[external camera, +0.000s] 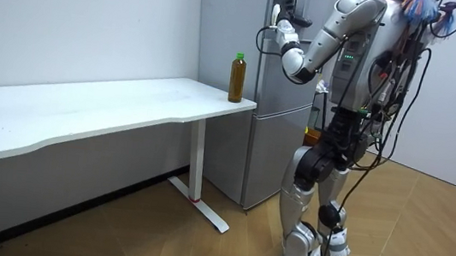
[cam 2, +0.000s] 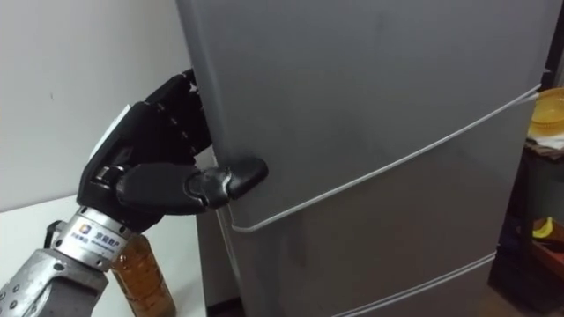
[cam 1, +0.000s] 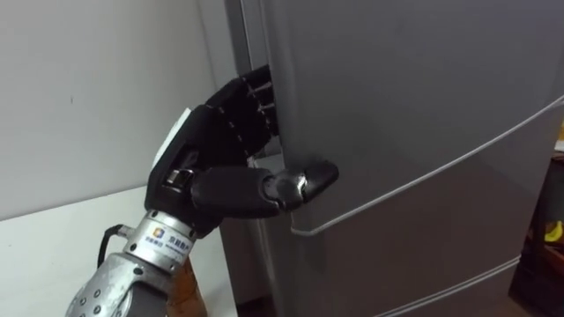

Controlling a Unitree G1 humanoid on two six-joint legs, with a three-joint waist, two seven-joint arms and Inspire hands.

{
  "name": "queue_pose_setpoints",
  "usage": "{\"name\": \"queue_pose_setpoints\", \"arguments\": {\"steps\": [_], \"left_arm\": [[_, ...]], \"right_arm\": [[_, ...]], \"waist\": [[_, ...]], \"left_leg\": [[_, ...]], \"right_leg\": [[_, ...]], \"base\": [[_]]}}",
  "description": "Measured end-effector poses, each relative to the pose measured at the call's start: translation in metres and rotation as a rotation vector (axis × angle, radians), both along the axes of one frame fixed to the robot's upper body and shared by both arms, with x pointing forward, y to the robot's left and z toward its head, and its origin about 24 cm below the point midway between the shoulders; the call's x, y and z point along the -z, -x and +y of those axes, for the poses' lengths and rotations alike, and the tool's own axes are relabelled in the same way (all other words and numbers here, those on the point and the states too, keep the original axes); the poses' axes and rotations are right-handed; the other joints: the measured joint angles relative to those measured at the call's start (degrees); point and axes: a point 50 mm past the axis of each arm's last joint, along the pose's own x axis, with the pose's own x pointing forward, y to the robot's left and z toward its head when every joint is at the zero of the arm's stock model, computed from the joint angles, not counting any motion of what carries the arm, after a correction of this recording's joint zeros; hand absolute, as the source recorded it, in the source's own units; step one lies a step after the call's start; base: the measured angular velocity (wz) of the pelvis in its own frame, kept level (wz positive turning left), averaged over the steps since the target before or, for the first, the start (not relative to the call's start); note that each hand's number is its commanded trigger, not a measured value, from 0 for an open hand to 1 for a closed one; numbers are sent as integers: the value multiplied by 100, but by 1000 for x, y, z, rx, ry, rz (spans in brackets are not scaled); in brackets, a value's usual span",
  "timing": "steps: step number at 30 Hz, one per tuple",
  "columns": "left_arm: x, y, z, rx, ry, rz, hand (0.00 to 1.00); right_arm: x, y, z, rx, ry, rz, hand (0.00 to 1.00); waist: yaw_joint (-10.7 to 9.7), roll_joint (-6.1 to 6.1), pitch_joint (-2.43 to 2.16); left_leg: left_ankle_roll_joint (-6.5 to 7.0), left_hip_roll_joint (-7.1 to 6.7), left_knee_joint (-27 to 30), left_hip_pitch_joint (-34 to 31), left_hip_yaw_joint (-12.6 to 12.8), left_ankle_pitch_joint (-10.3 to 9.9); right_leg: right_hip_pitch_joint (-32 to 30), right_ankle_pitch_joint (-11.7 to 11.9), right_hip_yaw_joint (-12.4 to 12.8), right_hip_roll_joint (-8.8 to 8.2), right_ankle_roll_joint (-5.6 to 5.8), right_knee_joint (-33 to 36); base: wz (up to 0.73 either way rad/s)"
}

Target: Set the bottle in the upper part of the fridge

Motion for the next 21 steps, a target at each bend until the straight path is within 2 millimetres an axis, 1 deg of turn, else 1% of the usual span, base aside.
{"name": "queue_pose_setpoints", "arguments": {"steps": [6, 12, 21], "left_arm": [[1, 0, -2, 8, -8, 2, 0], [-3, 4, 0, -15, -87, -34, 0], [-3, 5, -1, -9, -108, -45, 0]], "right_arm": [[0, 1, 0, 3, 2, 2, 0], [0, 1, -1, 7, 3, 6, 0], [0, 2, -3, 8, 0, 17, 0]], "waist": [[21, -1, 1], [-3, 5, 1], [-4, 30, 2]], "left_leg": [[0, 0, -3, 15, 3, 0], [0, 0, -2, 17, 0, 0], [0, -2, 5, 18, -54, 1]], "right_leg": [[7, 0, -13, 0, 0, 4], [41, 0, -16, 0, 0, -23], [107, 3, -107, 2, 4, -85]], "base": [[0], [1], [4]]}}
